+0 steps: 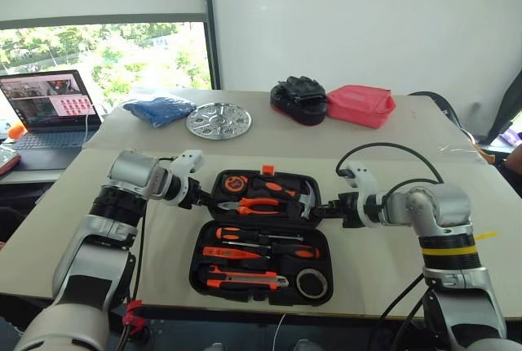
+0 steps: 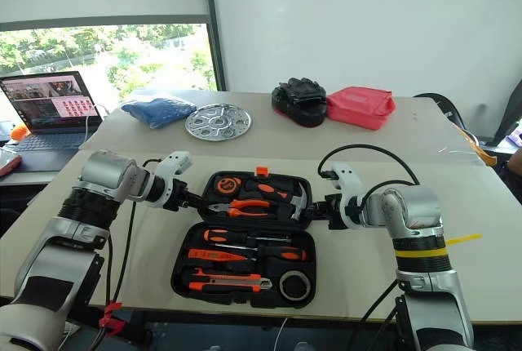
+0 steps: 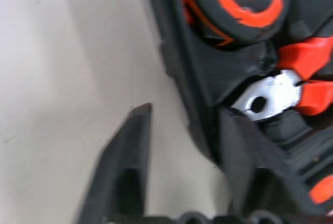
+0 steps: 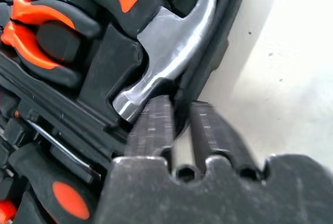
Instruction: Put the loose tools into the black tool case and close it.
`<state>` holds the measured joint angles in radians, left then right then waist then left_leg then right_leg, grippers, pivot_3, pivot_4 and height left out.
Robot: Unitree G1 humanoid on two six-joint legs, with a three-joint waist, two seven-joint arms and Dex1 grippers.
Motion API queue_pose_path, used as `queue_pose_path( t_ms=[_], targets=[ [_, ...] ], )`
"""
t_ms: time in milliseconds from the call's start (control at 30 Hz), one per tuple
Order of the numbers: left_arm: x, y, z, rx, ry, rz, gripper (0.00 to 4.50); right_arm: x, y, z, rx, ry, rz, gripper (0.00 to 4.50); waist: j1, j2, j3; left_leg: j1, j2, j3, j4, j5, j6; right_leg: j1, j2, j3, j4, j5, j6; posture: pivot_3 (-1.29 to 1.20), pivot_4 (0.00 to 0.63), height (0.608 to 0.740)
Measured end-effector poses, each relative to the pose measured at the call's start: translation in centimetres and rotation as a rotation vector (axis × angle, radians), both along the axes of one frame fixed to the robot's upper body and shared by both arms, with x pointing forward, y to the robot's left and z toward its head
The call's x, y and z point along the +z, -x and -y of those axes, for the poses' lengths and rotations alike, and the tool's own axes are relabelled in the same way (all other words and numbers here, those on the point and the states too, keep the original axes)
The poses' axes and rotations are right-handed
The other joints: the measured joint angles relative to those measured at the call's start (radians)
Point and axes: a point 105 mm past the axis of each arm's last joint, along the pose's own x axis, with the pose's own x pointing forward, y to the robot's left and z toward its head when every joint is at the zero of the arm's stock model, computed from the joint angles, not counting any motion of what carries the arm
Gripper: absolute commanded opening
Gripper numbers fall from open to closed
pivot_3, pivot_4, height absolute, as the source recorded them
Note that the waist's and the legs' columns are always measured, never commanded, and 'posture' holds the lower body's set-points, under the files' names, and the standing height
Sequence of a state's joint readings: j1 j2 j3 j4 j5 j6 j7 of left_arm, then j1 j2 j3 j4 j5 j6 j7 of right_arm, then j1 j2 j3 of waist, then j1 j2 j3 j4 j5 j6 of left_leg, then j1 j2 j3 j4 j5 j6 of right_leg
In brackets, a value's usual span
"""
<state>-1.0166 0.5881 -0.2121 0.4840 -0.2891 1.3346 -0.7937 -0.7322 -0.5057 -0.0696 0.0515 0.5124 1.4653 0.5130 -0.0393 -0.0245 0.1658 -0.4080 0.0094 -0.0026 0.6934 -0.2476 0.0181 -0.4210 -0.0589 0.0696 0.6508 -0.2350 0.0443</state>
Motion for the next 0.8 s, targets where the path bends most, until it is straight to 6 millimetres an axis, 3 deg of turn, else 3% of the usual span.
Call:
queue_pose_path(
  t_ms=[67, 467, 800],
  targets=[
    [0.1, 0.0, 0.0, 0.002, 0.007, -0.001, 0.03, 0.0, 0.0, 0.0, 0.000, -0.004, 0.000, 0.00, -0.001, 0.000, 0.000, 0.001, 0.000, 0.000, 0.000, 0.000, 0.000, 0.000, 0.000, 0.000, 0.001, 0.000, 0.000, 0.00, 0.150, 0.740],
    [0.0, 0.1, -0.3, 0.012, 0.059, 0.019, 0.03, 0.1, 0.2, -0.1, 0.009, -0.007, 0.032, 0.00, -0.003, 0.000, 0.000, 0.000, 0.000, 0.000, 0.000, 0.000, 0.000, -0.001, 0.000, 0.001, 0.002, 0.000, 0.000, 0.00, 0.150, 0.740],
    [0.3, 0.4, -0.6, -0.065, 0.161, 0.231, 0.03, 0.7, 1.1, 0.1, 0.039, 0.014, 0.222, 0.00, 0.000, 0.000, 0.000, -0.007, 0.001, -0.001, 0.000, 0.000, 0.000, -0.008, -0.001, 0.001, 0.002, 0.000, 0.000, 0.00, 0.150, 0.740]
  ],
)
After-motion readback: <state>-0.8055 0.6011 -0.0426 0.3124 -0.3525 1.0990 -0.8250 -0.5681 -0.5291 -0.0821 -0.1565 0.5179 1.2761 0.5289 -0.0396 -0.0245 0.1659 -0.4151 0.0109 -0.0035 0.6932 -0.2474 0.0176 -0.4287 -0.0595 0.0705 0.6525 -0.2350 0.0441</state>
